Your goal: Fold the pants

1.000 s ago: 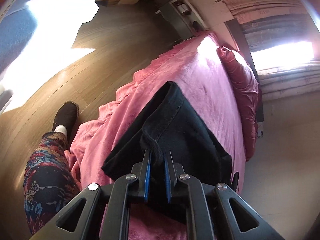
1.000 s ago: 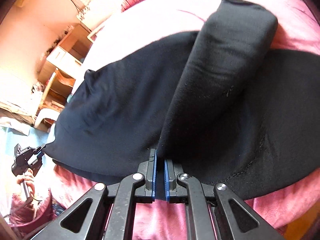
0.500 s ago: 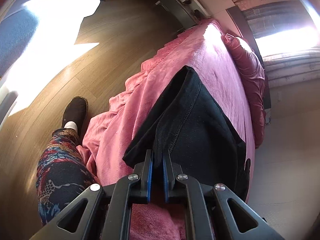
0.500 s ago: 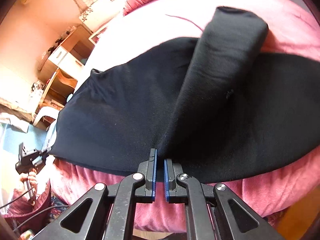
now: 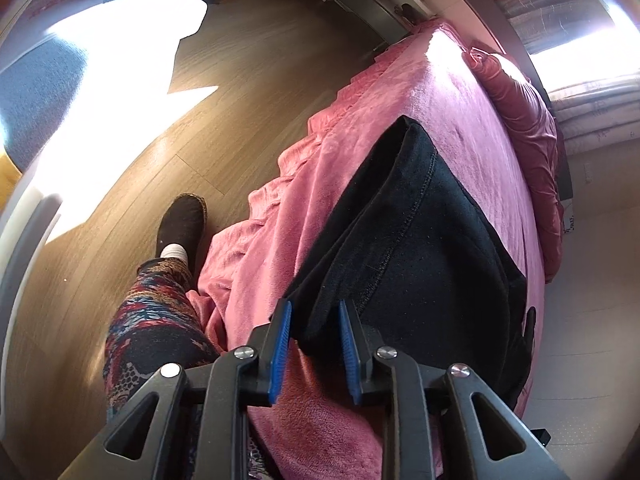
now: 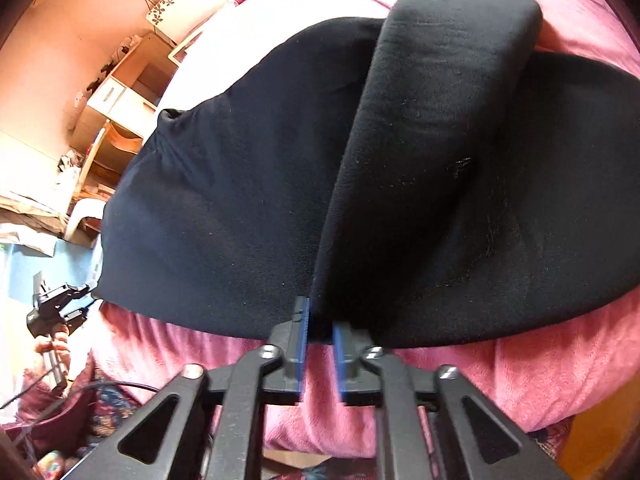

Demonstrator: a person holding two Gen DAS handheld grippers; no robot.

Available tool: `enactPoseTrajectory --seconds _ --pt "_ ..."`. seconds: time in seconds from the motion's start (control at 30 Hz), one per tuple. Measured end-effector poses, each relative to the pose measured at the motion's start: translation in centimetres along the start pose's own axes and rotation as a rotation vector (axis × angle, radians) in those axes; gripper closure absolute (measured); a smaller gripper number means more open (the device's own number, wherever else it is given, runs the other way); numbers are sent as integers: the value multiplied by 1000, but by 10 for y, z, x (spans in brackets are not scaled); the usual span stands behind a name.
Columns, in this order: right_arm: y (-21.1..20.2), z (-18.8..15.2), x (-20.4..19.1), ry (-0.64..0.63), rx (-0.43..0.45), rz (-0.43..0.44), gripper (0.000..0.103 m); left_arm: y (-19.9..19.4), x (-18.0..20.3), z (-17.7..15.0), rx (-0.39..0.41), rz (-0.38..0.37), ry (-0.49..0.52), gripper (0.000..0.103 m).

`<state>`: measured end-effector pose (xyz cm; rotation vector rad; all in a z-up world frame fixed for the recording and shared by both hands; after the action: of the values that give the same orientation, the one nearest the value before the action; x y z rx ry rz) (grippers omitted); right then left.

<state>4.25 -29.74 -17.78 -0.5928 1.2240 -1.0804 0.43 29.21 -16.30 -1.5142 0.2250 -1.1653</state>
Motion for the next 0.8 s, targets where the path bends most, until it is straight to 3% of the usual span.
enactPoseTrajectory --seconds 0.03,0.17,0.3,0.47,0.57,0.63,0.8 --pt "-2 -7 7 -6 -11 6 69 -6 0 3 19 11 -5 77" --pt "-39 5 10 -39 37 -44 66 -46 12 18 185 99 56 77" --pt "-75 49 16 -29 173 -131 66 -59 43 20 244 38 132 77" --pt "-63 134 20 30 276 -257 65 -25 111 -6 156 -29 367 76" --pt "-37 189 22 70 271 -297 65 5 149 -37 60 -79 509 76" --pt "-23 219 30 78 258 -354 58 21 171 -58 6 -105 598 76" --pt "17 270 58 155 189 -449 53 54 203 -98 -97 -112 740 76"
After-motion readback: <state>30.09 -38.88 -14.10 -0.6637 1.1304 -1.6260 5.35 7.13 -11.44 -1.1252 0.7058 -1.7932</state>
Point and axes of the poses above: each gripper's, at about its wrist camera, not at the fingertips, and y roughly the way its jaws point, x to its right, z to its top, the point moved 1 cm from there along y, roughly the way its jaws point, and after that the axes turned 1 degree about x, right-handed, at the moved point
